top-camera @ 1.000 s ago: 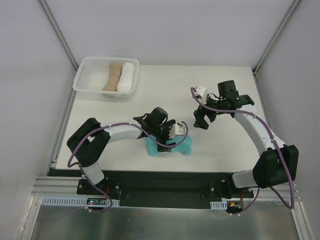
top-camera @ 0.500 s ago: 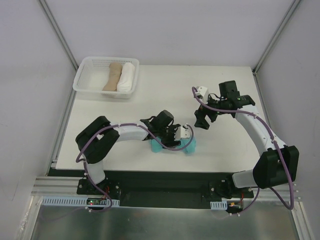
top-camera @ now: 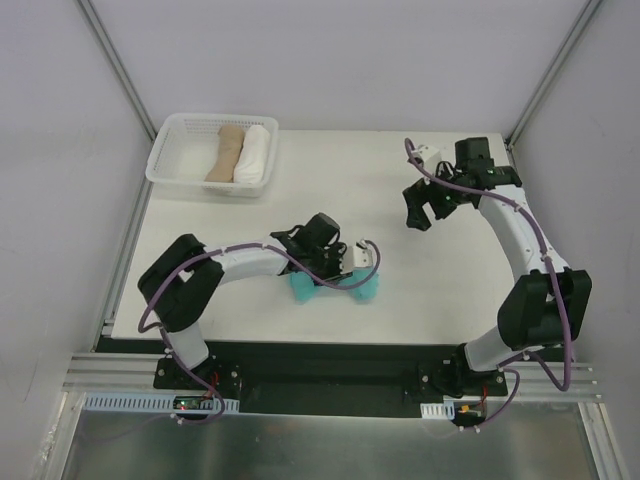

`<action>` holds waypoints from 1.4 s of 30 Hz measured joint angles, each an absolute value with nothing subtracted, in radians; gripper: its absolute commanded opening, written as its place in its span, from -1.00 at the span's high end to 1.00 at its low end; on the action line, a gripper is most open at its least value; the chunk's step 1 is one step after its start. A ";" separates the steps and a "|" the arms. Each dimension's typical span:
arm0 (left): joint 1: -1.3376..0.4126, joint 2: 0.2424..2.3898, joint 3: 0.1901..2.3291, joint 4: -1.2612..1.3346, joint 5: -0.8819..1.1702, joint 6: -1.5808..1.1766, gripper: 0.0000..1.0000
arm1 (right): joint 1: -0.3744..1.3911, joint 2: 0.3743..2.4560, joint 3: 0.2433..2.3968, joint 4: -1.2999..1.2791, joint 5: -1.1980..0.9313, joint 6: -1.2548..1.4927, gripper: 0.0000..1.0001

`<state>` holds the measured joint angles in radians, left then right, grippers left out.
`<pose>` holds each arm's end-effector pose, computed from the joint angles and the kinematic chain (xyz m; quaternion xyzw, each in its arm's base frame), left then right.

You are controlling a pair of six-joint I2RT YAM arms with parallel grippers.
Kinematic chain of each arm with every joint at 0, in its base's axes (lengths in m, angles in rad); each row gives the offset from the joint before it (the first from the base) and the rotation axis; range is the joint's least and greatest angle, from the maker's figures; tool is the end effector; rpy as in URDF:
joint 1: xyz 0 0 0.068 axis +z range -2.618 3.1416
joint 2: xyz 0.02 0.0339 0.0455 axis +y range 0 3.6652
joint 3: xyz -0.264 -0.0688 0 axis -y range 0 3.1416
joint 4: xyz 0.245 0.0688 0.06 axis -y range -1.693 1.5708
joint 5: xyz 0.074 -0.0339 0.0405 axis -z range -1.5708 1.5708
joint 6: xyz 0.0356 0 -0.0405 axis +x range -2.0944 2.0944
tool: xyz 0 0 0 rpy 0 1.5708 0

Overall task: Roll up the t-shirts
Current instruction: Pick up the T-shirt from the center of the board, then place the T-shirt in the bin.

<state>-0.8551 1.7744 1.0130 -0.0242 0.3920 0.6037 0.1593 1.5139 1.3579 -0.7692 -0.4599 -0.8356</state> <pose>0.2310 -0.2864 0.1708 0.6595 0.6260 -0.2256 0.3497 0.3135 0.0664 0.3137 -0.5042 0.7770 0.1014 0.3631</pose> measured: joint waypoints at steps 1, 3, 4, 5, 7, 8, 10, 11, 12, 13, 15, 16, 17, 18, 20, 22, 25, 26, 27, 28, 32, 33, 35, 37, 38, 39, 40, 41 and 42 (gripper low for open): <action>-0.842 1.758 1.013 -0.053 0.382 0.598 1.00 | 0.145 1.526 1.377 -0.772 -0.440 -0.817 -0.93; -0.787 1.711 1.023 -0.132 0.358 0.580 1.00 | 0.110 1.547 1.417 -0.773 -0.391 -0.780 -0.93; -0.752 1.686 1.034 -0.165 0.340 0.570 1.00 | 0.099 1.551 1.429 -0.772 -0.372 -0.767 -0.93; -0.718 1.665 1.049 -0.192 0.324 0.561 1.00 | 0.086 1.554 1.438 -0.772 -0.350 -0.751 -0.93; -0.632 1.617 1.106 -0.245 0.279 0.532 1.00 | 0.069 1.554 1.444 -0.767 -0.313 -0.721 -0.93; -0.587 1.596 1.142 -0.257 0.252 0.519 1.00 | 0.065 1.554 1.444 -0.764 -0.296 -0.704 -0.93; -0.502 1.561 1.227 -0.269 0.188 0.501 1.00 | 0.063 1.555 1.443 -0.764 -0.270 -0.670 -0.93; -0.473 1.554 1.264 -0.274 0.149 0.493 1.00 | 0.063 1.555 1.443 -0.762 -0.260 -0.654 -0.93; -0.435 1.552 1.314 -0.283 0.107 0.486 1.00 | 0.063 1.555 1.443 -0.759 -0.251 -0.638 -0.93; -0.402 1.555 1.362 -0.284 0.065 0.481 1.00 | 0.063 1.557 1.443 -0.757 -0.245 -0.627 -0.93; -0.332 1.588 1.476 -0.302 -0.019 0.472 1.00 | 0.063 1.566 1.443 -0.752 -0.234 -0.596 -0.93; -0.300 1.618 1.539 -0.306 -0.056 0.467 1.00 | 0.063 1.575 1.442 -0.749 -0.232 -0.583 -0.93; -0.265 1.660 1.611 -0.314 -0.088 0.462 1.00 | 0.063 1.584 1.442 -0.748 -0.231 -0.573 -0.93; -0.228 1.715 1.690 -0.323 -0.119 0.458 1.00 | 0.063 1.594 1.442 -0.747 -0.232 -0.565 -0.93; -0.164 1.824 1.828 -0.323 -0.167 0.456 1.00 | 0.063 1.620 1.442 -0.746 -0.233 -0.548 -0.93; -0.102 1.959 1.981 -0.327 -0.215 0.457 1.00 | 0.063 1.647 1.442 -0.746 -0.233 -0.536 -0.93; -0.027 2.163 2.189 -0.349 -0.264 0.457 1.00 | 0.063 1.686 1.442 -0.748 -0.232 -0.530 -0.93; -0.006 2.222 2.239 -0.359 -0.273 0.457 1.00 | 0.063 1.699 1.443 -0.751 -0.231 -0.530 -0.93; 0.009 2.266 2.283 -0.371 -0.279 0.458 1.00 | 0.063 1.710 1.446 -0.756 -0.228 -0.530 -0.93; 0.025 2.316 2.326 -0.378 -0.284 0.462 1.00 | 0.063 1.726 1.457 -0.770 -0.224 -0.530 -0.93; 0.067 2.440 2.389 -0.401 -0.297 0.472 1.00 | 0.063 1.792 1.537 -0.804 -0.204 -0.535 -0.93; 0.073 2.457 2.390 -0.406 -0.298 0.477 1.00 | 0.063 1.803 1.555 -0.805 -0.195 -0.536 -0.93; 0.076 2.490 2.391 -0.408 -0.299 0.485 1.00 | 0.063 1.813 1.572 -0.805 -0.181 -0.539 -0.93; 0.076 2.517 2.395 -0.406 -0.298 0.488 1.00 | 0.063 1.813 1.573 -0.808 -0.170 -0.541 -0.93; 0.076 2.527 2.396 -0.405 -0.298 0.488 1.00 | 0.063 1.813 1.573 -0.810 -0.168 -0.542 -0.93; 0.076 2.538 2.398 -0.405 -0.298 0.488 1.00 | 0.063 1.813 1.573 -0.812 -0.164 -0.543 -0.93; 0.078 2.547 2.399 -0.405 -0.298 0.488 1.00 | 0.063 1.813 1.570 -0.813 -0.161 -0.544 -0.93; 0.078 2.555 2.399 -0.403 -0.298 0.489 1.00 | 0.063 1.813 1.567 -0.813 -0.159 -0.547 -0.93; 0.078 2.564 2.401 -0.402 -0.299 0.491 1.00 | 0.064 1.813 1.560 -0.812 -0.157 -0.551 -0.93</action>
<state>0.0784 2.5641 2.4008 -0.4015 -0.2985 0.4908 0.0635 1.8133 1.5600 -0.8124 -0.1566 -0.5514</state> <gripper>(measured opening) 0.266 0.961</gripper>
